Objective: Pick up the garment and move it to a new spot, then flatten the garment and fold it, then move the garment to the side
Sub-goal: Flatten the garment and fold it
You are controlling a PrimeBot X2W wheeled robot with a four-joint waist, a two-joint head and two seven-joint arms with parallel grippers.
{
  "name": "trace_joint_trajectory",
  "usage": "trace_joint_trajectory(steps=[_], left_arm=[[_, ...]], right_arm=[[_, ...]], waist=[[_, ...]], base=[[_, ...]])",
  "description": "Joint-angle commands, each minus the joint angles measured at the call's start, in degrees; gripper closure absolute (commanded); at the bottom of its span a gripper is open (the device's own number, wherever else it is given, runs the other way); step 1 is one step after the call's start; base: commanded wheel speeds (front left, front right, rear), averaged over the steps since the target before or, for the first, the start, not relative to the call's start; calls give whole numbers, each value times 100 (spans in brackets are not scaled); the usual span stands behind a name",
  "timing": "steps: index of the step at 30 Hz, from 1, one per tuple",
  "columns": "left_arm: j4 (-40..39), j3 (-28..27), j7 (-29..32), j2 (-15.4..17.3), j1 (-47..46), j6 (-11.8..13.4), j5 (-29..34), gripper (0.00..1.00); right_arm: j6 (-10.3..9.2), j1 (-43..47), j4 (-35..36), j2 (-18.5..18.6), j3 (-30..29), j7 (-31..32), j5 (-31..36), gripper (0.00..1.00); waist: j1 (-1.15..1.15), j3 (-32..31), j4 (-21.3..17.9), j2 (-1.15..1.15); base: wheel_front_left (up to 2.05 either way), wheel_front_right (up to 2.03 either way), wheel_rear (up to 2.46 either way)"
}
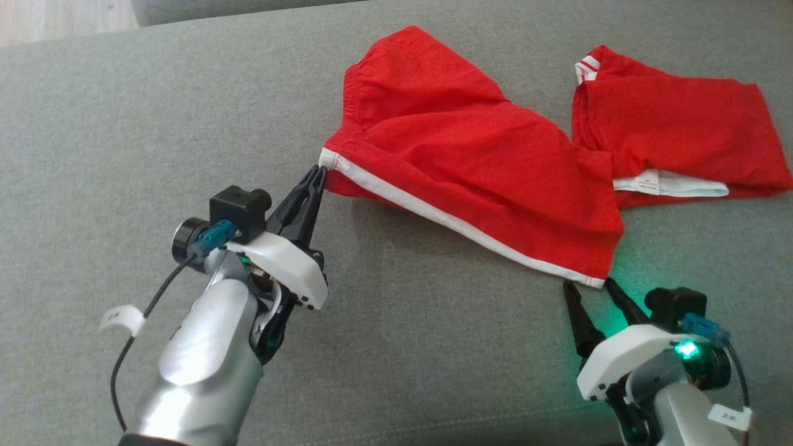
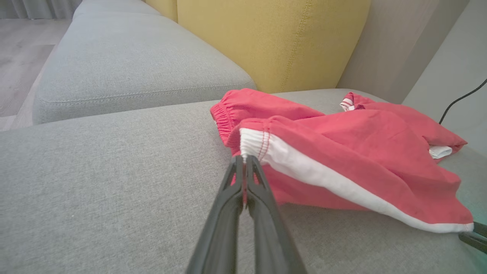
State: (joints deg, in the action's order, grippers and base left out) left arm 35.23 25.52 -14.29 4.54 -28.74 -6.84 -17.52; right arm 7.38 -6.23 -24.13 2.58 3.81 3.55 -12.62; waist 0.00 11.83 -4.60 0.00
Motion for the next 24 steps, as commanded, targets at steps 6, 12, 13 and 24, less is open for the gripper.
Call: trace_joint_trajectory(steps=[6, 12, 13, 24], left_arm=[[-196, -230, -71, 49, -165, -26, 86, 100], [-248, -376, -71, 75, -162, -39, 113, 100], [-276, -414, -71, 83, -158, -40, 117, 100], [-845, -896, -71, 323, -270, -44, 93, 100]], right_arm=[[11, -257, 48, 30, 378, 116, -3, 100], [11, -566, 281, 40, 498, 258, 203, 100], [11, -633, 374, 75, 523, 295, 236, 100], [11, -1966, 1896, 1394, 1226, 875, -281, 100]], waist=[[0, 48, 52, 0], [0, -72, 87, 0], [0, -107, 98, 0], [0, -727, 306, 0]], base=[[0, 0, 0], [0, 0, 0], [0, 0, 0], [0, 0, 0]])
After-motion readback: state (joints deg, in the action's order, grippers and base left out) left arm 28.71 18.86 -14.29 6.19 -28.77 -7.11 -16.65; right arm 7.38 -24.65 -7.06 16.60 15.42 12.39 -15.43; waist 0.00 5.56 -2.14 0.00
